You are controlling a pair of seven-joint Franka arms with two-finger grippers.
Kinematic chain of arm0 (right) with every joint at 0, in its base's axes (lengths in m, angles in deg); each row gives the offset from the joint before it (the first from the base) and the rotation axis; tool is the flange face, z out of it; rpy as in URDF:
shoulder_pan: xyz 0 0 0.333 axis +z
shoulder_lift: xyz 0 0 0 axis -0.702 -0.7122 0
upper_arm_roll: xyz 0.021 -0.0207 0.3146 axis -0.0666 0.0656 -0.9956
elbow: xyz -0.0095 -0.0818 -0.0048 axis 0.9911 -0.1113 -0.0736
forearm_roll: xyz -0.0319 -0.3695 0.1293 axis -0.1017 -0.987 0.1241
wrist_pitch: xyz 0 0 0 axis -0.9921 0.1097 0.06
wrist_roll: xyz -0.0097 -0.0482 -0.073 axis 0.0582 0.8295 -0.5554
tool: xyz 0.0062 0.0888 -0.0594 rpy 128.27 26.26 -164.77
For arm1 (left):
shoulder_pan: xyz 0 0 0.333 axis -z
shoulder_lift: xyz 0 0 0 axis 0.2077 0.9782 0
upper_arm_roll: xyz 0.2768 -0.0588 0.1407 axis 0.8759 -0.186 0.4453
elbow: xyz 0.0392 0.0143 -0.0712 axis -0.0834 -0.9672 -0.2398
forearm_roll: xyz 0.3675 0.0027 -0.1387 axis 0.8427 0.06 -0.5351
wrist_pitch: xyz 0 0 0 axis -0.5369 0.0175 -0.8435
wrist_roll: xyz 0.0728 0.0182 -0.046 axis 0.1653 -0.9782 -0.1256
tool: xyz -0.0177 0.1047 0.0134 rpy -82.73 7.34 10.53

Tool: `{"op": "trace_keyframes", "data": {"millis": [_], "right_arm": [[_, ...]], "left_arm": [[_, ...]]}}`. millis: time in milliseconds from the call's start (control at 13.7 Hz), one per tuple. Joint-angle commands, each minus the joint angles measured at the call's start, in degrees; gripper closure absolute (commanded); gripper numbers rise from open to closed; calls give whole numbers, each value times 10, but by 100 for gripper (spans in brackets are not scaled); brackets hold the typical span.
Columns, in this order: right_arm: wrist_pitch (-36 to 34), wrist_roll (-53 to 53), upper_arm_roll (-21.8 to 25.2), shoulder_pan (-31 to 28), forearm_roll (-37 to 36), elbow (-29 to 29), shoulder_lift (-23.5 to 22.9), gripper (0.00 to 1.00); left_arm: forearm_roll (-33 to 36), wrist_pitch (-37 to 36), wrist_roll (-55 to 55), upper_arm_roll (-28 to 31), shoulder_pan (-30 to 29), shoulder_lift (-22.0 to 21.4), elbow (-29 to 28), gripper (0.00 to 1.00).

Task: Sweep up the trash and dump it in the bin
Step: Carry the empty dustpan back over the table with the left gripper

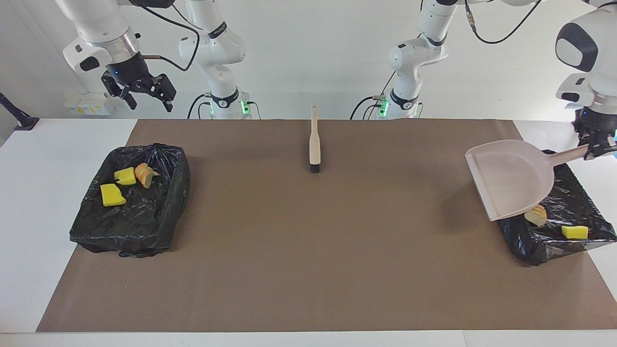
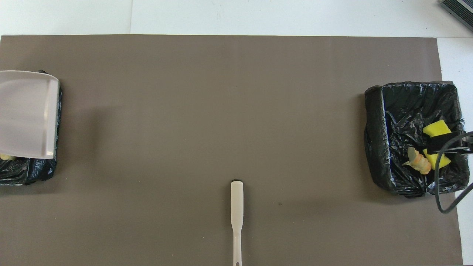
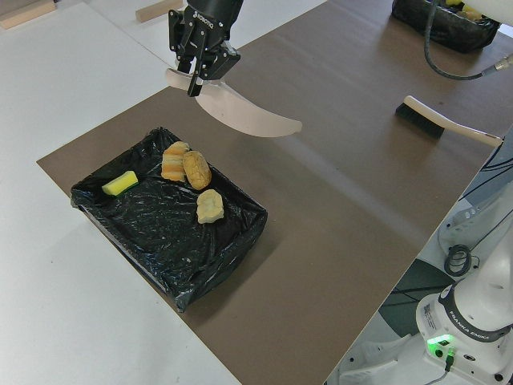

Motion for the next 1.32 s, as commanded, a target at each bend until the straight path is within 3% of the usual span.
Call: {"op": "trace_keyframes", "data": {"millis": [0,146,659,1025,1245], "right_arm": [[0,-14,-2,-3,6,15,15,0],[-5,-14,-1,-4,6,16,15,0],[-1,-13,-1,-4,6,17,15,0],[-6,-13,-1,-4,6,17,16,0],[0,-13,-1,-3,6,17,15,0]], "left_arm": [[-36,-3,123,7,60,-75,-105,100],[-75,2,257,7,101,-107,-158,100],[-137,15,714,7,313,-95,-175,100],[-150,81,1059,8,457,-24,-177,100],[-150,161,1187,7,487,35,-184,100]]}}
